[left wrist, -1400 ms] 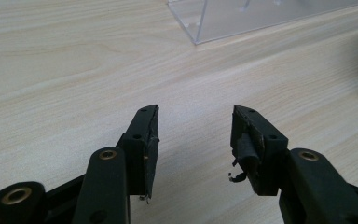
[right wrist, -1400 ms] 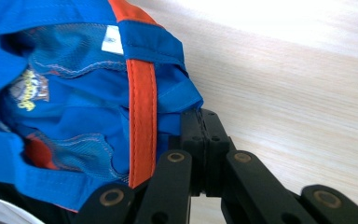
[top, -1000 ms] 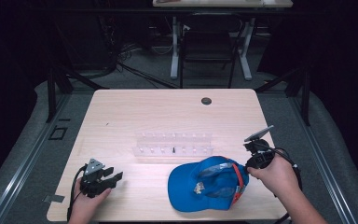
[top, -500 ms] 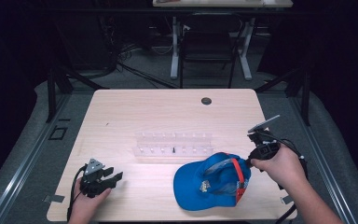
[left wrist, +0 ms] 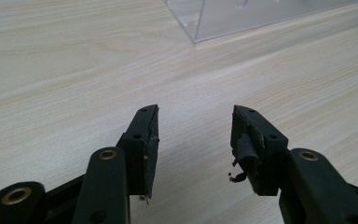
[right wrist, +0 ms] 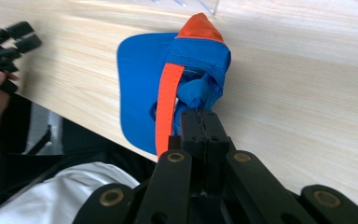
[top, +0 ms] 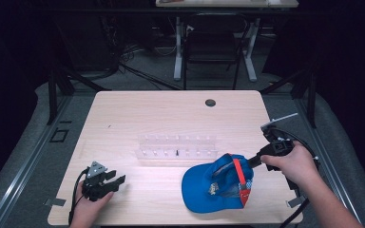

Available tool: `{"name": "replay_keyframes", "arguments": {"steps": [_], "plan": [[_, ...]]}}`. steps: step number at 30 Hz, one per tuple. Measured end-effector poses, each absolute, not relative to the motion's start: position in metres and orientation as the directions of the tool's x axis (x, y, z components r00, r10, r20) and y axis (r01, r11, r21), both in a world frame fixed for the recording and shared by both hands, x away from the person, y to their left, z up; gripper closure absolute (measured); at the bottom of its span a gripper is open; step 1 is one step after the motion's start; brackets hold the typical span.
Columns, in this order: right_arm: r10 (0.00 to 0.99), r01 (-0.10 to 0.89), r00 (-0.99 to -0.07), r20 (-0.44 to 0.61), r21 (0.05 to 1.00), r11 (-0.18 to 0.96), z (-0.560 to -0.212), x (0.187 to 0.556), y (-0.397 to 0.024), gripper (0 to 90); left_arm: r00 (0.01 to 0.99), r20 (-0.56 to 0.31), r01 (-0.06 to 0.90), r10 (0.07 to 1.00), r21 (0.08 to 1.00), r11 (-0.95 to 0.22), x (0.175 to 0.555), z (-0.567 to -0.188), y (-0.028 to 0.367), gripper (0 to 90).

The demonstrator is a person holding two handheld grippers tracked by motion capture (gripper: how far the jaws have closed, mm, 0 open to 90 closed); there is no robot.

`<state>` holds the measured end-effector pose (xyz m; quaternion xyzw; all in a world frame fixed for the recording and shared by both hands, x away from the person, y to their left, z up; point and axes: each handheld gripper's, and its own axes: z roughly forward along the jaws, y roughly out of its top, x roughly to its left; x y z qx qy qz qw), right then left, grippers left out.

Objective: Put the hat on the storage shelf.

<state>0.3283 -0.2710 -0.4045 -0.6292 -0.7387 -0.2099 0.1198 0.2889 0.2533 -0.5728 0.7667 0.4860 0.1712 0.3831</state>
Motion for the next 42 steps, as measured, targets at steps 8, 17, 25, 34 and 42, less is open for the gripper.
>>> {"name": "replay_keyframes", "arguments": {"steps": [8, 17, 25, 34, 42], "plan": [[0.841, 0.990, -0.119, 0.527, 0.128, 0.060, -0.404, 0.334, -0.276, 90.0, 0.469, -0.110, 0.615, 0.877, 0.753, -0.234, 0.289, -0.573, 0.253, 52.0], [0.776, 0.997, -0.065, 0.627, 0.069, 0.028, -0.404, 0.339, -0.280, 90.0, 0.469, -0.111, 0.617, 0.876, 0.751, -0.235, 0.289, -0.574, 0.253, 52.0], [0.714, 0.998, -0.064, 0.697, 0.062, 0.029, -0.399, 0.338, -0.281, 90.0, 0.472, -0.110, 0.620, 0.875, 0.747, -0.240, 0.289, -0.574, 0.252, 52.0], [0.639, 0.989, -0.137, 0.757, 0.136, 0.051, -0.369, 0.335, -0.273, 90.0, 0.472, -0.111, 0.621, 0.875, 0.746, -0.240, 0.289, -0.574, 0.252, 52.0], [0.590, 0.981, -0.180, 0.787, 0.185, 0.052, -0.349, 0.332, -0.268, 90.0, 0.468, -0.110, 0.617, 0.877, 0.751, -0.235, 0.289, -0.574, 0.252, 52.0]]}}
